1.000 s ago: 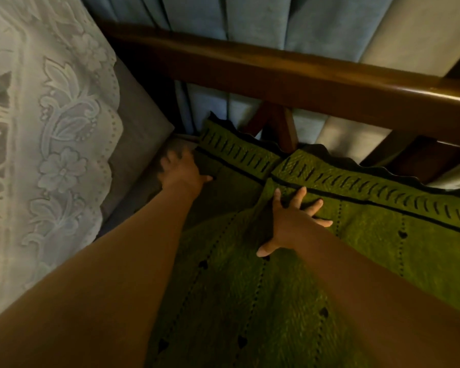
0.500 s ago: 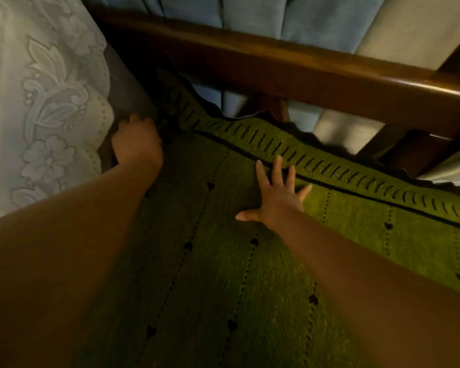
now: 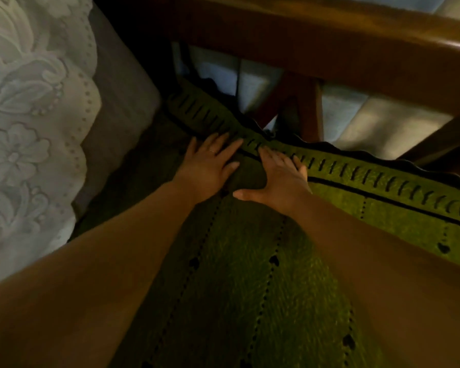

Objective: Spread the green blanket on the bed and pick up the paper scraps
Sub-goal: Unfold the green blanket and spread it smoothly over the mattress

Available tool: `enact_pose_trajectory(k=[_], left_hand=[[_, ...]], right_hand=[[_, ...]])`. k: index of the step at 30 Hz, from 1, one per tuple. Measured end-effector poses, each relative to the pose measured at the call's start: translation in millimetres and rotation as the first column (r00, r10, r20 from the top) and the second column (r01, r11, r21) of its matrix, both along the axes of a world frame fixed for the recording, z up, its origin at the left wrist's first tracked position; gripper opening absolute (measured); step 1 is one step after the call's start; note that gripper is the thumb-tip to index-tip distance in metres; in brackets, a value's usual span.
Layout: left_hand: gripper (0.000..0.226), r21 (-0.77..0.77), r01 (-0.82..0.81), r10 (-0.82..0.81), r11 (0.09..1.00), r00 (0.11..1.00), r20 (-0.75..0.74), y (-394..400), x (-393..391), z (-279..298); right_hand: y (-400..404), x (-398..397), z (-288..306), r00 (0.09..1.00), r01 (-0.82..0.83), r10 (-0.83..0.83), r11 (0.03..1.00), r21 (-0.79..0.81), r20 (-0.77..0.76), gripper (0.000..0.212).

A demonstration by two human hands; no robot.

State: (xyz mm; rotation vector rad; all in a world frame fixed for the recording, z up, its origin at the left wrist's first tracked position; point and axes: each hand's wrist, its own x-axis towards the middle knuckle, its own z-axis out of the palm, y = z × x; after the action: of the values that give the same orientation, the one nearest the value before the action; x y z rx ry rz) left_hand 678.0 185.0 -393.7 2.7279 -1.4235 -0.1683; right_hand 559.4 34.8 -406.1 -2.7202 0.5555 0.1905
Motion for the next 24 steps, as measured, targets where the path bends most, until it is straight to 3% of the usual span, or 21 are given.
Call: enact_pose_trajectory(k=[2, 6, 11, 14, 16, 21, 24], left_hand=[[0.059, 0.129, -0.082, 0.092, 0.988, 0.993, -0.076, -6, 25, -4], [0.074, 0.175, -0.390, 0.406, 0.904, 0.912, -0.067, -16, 52, 3], [0.068, 0.395, -0.302, 0.339, 0.868, 0.941, -0.025, -24, 93, 10], [0.064, 0.461, -0.383, 0.383, 0.801, 0.919, 0.097, -54, 84, 3], [0.062, 0.490, -0.419, 0.427, 0.765, 0.898, 0.101, -75, 68, 1], [0.057, 0.347, -0.336, 0.359, 0.876, 0.933, -0.004, -47, 57, 1], [0.054, 0.267, -0.252, 0.278, 0.930, 0.959, -0.065, -16, 39, -1]], right_hand=[[0, 2, -3, 0.998, 0.002, -0.002, 1.000, -0.011, 0.056, 0.122], [3, 2, -6, 0.993, 0.023, -0.015, 0.997, -0.069, 0.115, 0.106], [-3, 22, 5, 0.997, 0.081, -0.081, 0.997, -0.002, 0.009, 0.101], [-8, 43, 4, 0.991, 0.114, -0.114, 0.994, -0.004, -0.076, 0.097], [-14, 53, 1, 0.983, 0.161, -0.154, 0.985, 0.065, -0.099, 0.095], [-22, 51, -8, 0.987, 0.157, -0.159, 0.974, 0.165, -0.003, 0.077], [-26, 49, -2, 0.994, 0.107, -0.105, 0.974, 0.200, -0.024, 0.070]])
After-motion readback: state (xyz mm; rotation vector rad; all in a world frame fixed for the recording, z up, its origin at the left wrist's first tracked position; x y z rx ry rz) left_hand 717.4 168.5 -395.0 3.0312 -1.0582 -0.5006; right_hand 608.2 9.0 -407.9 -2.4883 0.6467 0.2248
